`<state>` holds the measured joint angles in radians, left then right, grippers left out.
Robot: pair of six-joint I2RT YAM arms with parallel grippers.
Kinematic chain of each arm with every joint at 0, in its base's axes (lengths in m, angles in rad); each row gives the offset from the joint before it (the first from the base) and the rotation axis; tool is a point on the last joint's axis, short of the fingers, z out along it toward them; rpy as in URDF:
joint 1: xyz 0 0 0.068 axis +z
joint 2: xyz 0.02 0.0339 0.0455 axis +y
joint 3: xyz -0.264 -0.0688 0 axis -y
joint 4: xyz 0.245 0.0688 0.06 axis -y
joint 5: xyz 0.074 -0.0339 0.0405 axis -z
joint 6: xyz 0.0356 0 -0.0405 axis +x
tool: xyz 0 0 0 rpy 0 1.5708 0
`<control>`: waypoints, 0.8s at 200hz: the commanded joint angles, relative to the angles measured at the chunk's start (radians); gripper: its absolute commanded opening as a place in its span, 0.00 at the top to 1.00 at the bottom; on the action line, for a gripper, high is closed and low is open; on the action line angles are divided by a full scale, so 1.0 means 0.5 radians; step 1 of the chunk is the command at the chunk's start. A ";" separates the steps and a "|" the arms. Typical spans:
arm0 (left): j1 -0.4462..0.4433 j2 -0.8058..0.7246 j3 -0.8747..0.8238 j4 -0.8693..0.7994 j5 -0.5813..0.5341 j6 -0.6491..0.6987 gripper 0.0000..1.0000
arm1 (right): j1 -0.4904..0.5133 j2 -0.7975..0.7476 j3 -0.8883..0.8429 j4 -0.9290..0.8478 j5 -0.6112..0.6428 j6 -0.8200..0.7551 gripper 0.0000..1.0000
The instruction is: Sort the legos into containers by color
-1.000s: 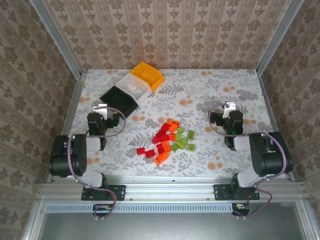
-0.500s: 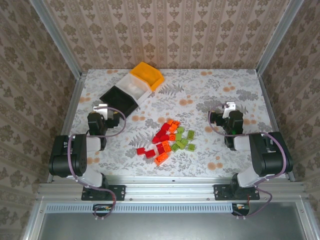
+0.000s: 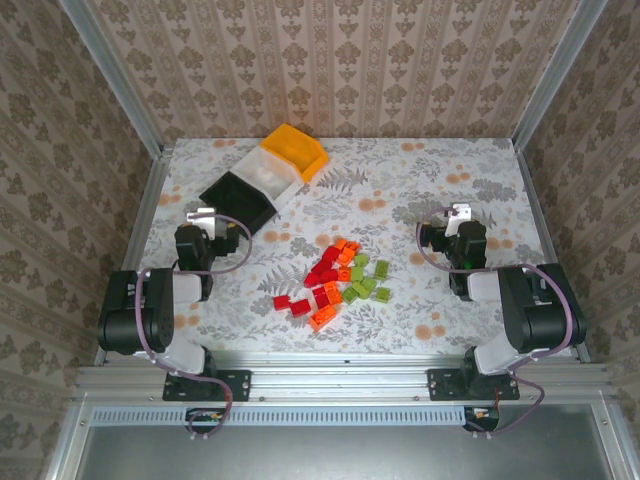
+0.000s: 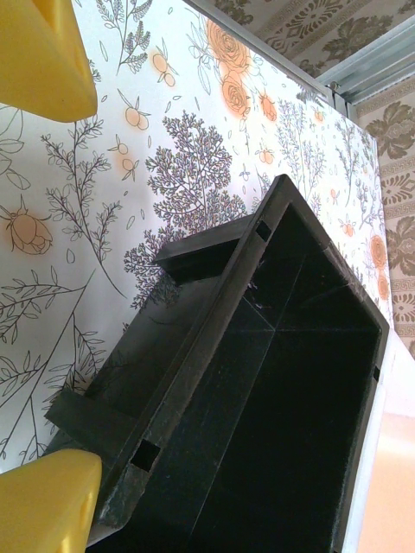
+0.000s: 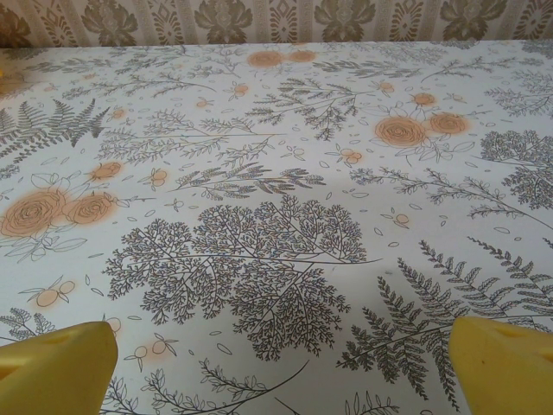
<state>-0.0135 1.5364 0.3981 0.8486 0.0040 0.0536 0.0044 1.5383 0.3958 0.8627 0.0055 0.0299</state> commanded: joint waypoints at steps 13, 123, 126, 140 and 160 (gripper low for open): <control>-0.010 0.000 0.020 -0.003 0.002 0.022 0.00 | -0.009 -0.018 0.018 -0.004 -0.037 -0.011 0.00; -0.044 -0.001 0.002 0.028 -0.063 0.037 0.00 | -0.009 -0.018 0.018 -0.004 -0.036 -0.011 0.00; -0.044 -0.003 0.002 0.027 -0.063 0.037 0.00 | -0.009 -0.018 0.020 -0.004 -0.036 -0.011 0.00; -0.046 -0.004 0.002 0.027 -0.063 0.037 0.00 | -0.009 -0.018 0.018 -0.004 -0.037 -0.011 0.00; -0.045 -0.001 0.007 0.024 -0.063 0.037 0.00 | -0.007 -0.018 0.018 -0.004 -0.036 -0.011 0.00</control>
<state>-0.0277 1.5364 0.3981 0.8490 -0.0223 0.0540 0.0044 1.5383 0.3958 0.8627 0.0055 0.0299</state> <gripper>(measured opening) 0.997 0.999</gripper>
